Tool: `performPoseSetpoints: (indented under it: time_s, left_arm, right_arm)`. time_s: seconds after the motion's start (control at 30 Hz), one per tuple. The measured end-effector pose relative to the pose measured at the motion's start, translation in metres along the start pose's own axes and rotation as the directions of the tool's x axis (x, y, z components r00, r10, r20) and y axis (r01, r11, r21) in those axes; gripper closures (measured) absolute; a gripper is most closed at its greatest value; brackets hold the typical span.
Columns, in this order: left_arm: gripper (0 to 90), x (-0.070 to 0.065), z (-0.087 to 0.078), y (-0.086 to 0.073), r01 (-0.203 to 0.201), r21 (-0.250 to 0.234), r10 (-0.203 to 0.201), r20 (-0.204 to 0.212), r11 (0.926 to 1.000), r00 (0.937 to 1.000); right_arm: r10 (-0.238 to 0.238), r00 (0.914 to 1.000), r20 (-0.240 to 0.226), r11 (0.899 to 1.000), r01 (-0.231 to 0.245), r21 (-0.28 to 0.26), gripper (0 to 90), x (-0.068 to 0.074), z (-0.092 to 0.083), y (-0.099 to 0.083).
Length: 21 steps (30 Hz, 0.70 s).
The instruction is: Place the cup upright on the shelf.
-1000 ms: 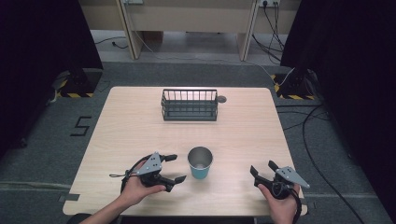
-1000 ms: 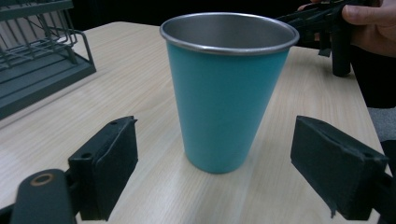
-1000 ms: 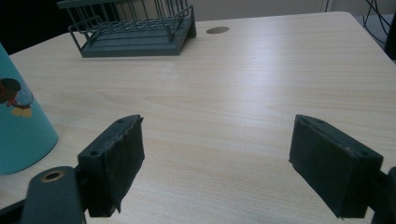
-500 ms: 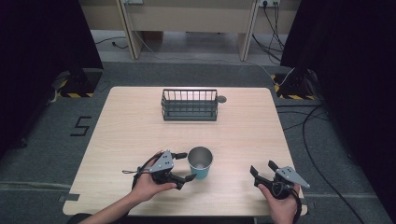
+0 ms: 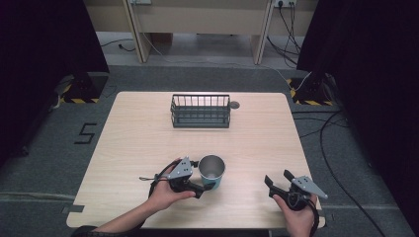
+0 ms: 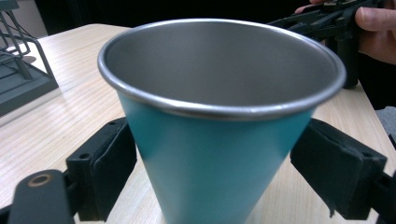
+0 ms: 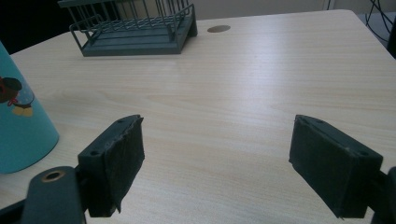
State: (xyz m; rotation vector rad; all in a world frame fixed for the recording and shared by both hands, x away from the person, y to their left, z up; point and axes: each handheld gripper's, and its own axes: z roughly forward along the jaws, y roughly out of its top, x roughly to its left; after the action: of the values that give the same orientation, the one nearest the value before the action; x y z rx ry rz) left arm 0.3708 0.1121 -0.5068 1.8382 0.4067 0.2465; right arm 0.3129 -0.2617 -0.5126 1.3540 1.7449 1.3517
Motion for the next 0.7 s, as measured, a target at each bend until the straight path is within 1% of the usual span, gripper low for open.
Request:
performPoseSetpoints:
  time_s: [0.23,0.43,0.57,0.7]
  left_arm:
    - [15.9,0.0013,0.0016,-0.0005,0.012,-0.010,-0.012,0.010,0.9999,0.9999]
    - [16.2,-0.0005,0.0010,-0.0013,0.011,-0.014,-0.011,0.011,0.9998,0.9999]
    - [16.2,-0.0014,-0.0001,0.0001,0.014,-0.025,-0.014,0.014,0.9996,0.9998]
    - [16.2,-0.0006,-0.0030,0.0049,0.015,-0.047,-0.015,0.010,0.9988,0.9998]
  right_arm:
    - [-0.001,1.0000,0.001,1.000,0.001,0.005,18.7,0.0002,0.0004,0.0002]
    - [0.001,1.0000,0.001,1.000,-0.001,0.005,18.7,0.0002,0.0004,0.0002]
    - [0.001,1.0000,0.001,1.000,-0.001,0.004,18.7,0.0002,0.0003,0.0001]
    - [0.000,1.0000,0.000,1.000,0.000,0.004,18.7,0.0001,0.0004,0.0001]
